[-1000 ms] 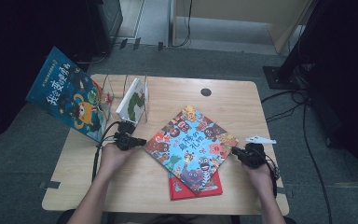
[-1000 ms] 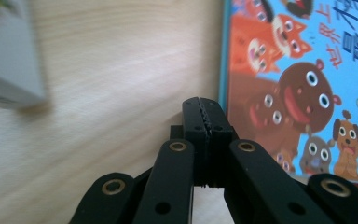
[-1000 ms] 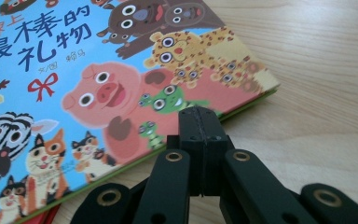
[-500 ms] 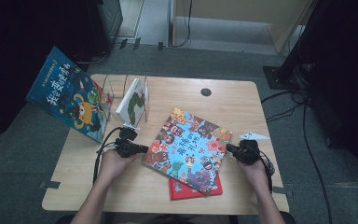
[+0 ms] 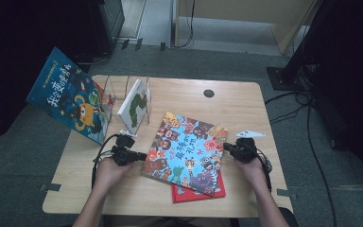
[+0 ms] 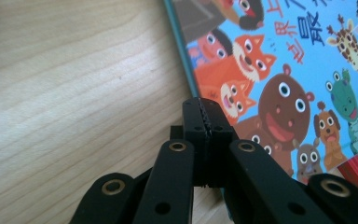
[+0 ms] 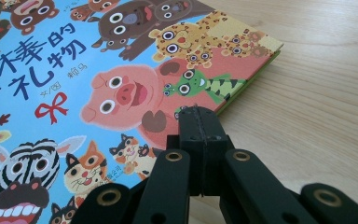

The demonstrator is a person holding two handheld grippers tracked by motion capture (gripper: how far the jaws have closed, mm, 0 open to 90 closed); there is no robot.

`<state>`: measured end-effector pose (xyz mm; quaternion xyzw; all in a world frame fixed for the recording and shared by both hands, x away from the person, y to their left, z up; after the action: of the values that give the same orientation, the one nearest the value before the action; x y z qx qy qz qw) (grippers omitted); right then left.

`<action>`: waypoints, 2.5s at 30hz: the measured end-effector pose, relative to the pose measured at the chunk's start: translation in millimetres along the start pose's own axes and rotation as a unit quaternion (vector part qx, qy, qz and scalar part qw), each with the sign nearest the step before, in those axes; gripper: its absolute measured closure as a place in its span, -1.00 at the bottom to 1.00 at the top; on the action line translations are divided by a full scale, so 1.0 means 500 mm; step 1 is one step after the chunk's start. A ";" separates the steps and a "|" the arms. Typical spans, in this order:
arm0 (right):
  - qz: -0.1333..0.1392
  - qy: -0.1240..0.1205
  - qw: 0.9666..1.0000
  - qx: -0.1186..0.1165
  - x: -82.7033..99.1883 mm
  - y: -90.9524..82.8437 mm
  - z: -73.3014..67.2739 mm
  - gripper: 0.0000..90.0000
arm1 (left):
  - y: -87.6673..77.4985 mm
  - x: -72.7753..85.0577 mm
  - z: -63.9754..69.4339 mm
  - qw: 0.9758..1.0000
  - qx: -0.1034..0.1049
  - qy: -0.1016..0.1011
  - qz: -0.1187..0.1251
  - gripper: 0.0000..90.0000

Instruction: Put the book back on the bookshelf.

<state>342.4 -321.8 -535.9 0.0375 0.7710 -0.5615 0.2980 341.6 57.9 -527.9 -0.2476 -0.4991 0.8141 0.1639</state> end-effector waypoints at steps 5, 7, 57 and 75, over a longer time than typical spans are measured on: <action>-0.001 -0.008 1.000 -0.005 -0.006 0.004 -0.005 1.00 | -0.014 -0.002 -0.007 1.000 -0.002 -0.012 0.014 1.00; -0.003 -0.007 1.000 -0.010 -0.006 0.003 -0.005 1.00 | -0.016 -0.005 -0.008 1.000 0.002 -0.015 0.013 0.97; -0.009 -0.039 0.999 -0.022 0.038 -0.007 -0.062 1.00 | 0.027 -0.080 0.002 0.998 0.049 -0.028 -0.028 -0.28; -0.011 -0.044 0.999 -0.027 0.027 0.005 -0.085 1.00 | 0.015 -0.077 -0.013 0.997 0.009 -0.063 -0.036 -0.01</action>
<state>314.7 -287.0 -536.6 -0.0037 0.7721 -0.5450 0.3269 376.7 39.7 -527.8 -0.1763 -0.5097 0.8260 0.1637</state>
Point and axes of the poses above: each handheld gripper's, and its own axes: y roughly forward along the jaws, x roughly out of its underside, z roughly to its right, the point moved 5 cm from there along y, roughly forward along the jaws, and after that the axes turned 15 degrees about -z, right-handed, at the moved point
